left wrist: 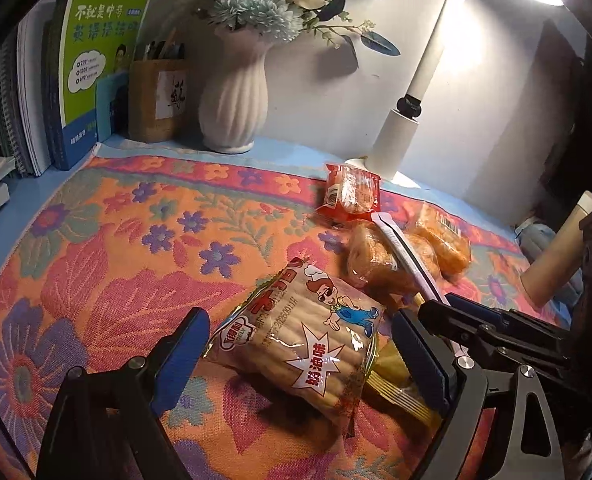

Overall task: Organize snacks
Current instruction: 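Grasp the printed sausage bag with the left tool while the right tool grasps the pink stick packet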

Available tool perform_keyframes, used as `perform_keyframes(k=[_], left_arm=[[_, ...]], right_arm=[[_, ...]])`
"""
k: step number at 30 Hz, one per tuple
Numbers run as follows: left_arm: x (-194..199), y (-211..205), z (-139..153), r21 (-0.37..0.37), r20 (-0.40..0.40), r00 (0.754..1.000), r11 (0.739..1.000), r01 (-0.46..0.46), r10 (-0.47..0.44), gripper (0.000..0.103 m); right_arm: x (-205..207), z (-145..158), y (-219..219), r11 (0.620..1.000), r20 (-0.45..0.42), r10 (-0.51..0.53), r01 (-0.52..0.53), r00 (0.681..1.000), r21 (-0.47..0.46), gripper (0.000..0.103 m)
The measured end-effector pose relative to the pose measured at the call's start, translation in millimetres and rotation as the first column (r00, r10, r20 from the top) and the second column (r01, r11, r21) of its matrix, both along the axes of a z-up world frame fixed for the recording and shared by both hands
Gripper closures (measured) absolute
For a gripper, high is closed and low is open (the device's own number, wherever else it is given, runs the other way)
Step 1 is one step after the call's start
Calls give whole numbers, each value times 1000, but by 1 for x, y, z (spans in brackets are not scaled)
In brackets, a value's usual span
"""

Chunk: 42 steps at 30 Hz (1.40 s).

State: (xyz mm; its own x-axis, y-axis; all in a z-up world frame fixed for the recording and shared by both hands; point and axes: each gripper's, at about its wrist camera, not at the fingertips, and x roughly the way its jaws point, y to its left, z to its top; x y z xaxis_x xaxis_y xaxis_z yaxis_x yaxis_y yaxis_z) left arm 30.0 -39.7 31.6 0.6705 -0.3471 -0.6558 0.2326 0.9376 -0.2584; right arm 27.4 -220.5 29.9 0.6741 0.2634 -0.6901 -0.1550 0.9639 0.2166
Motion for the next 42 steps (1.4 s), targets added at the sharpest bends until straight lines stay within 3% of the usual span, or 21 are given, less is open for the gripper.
perform_keyframes(k=[5,14,17,20,26,31,38,42], left_arm=[[0,-3,-3,32,-7,1000,999,1,0,12],[12,8,-13,-56,-97,995,998,-2,-3,12],[12,7,-13,-55,-98,995,998,-5,0,12],[9,0,-12,-12,-85,996,1000,1,-2,12],[8,-23,-13,156,-57,998,988,15,-6,13],[2,-21,-7,138,-13,999,990,31,-30,33],[-6,-10,2,79,51,998,997,15,-20,35],[-3,-4,0,42,34,999,999,15,-17,35]], right_arm=[[-3,1,3,1000,16,-3,3,1000,-31,79],[0,-1,-5,1000,-6,-2,2,1000,12,79],[1,-1,-7,1000,-12,0,0,1000,23,79],[2,-1,-8,1000,-16,1,-1,1000,31,79],[1,-2,-6,1000,-10,1,-1,1000,8,79],[0,-1,-3,1000,-1,3,-3,1000,-11,80],[-4,1,-15,998,1,-9,9,1000,56,84],[-10,4,-28,994,13,-48,46,999,102,84]])
